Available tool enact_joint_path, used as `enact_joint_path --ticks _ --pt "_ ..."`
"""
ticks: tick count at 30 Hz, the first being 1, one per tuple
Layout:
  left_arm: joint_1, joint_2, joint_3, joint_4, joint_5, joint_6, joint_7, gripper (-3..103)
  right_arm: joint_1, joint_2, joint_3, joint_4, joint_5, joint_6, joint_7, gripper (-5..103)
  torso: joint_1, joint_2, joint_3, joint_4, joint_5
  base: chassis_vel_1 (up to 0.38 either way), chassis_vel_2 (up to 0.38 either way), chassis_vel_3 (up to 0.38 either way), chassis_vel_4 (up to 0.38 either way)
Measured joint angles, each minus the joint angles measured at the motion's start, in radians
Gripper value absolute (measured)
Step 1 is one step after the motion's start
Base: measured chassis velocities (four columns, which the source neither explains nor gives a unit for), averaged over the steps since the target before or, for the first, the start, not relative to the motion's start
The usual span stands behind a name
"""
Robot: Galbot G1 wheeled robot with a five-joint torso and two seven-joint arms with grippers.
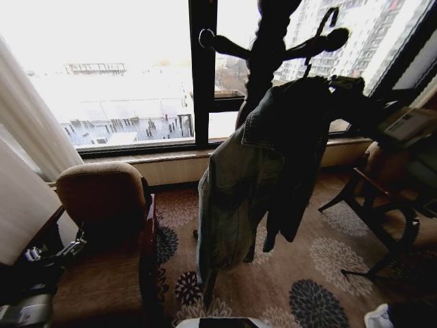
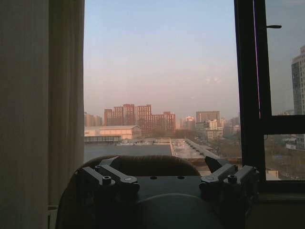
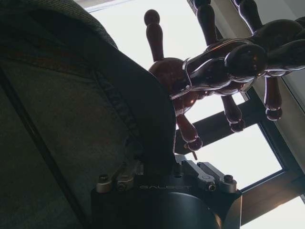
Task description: Pick up the clothes from the bed and hang them on the clothes hanger.
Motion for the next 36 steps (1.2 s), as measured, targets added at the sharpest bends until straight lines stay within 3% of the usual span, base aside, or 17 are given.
enact_joint_path --ticks 18,23,32,36 --pt "0.000 0.000 0.000 0.000 0.000 0.000 0.000 100 -0.042 0.056 -0.006 0.030 -0.022 -0.023 0.039 27 0.000 0.000 0.000 0.0001 0.0001 0.000 0.000 0.000 0.000" --pt "0.000 0.000 0.000 0.000 0.000 0.000 0.000 100 -0.120 0.070 0.068 0.046 -0.033 -0.026 0.041 27 0.000 0.000 0.000 0.0001 0.0002 0.000 0.000 0.000 0.000" --pt "0.000 0.000 0.000 0.000 0.000 0.000 0.000 100 -0.423 0.137 0.328 0.074 -0.095 -0.002 0.035 27 0.000 0.000 0.000 0.0000 -0.0005 0.000 0.000 0.000 0.000" --pt "0.000 0.000 0.000 0.000 0.000 0.000 0.000 100 -0.440 0.142 0.339 0.077 -0.100 -0.001 0.034 27 0.000 0.001 -0.001 0.0000 -0.0004 0.000 0.000 0.000 0.000"
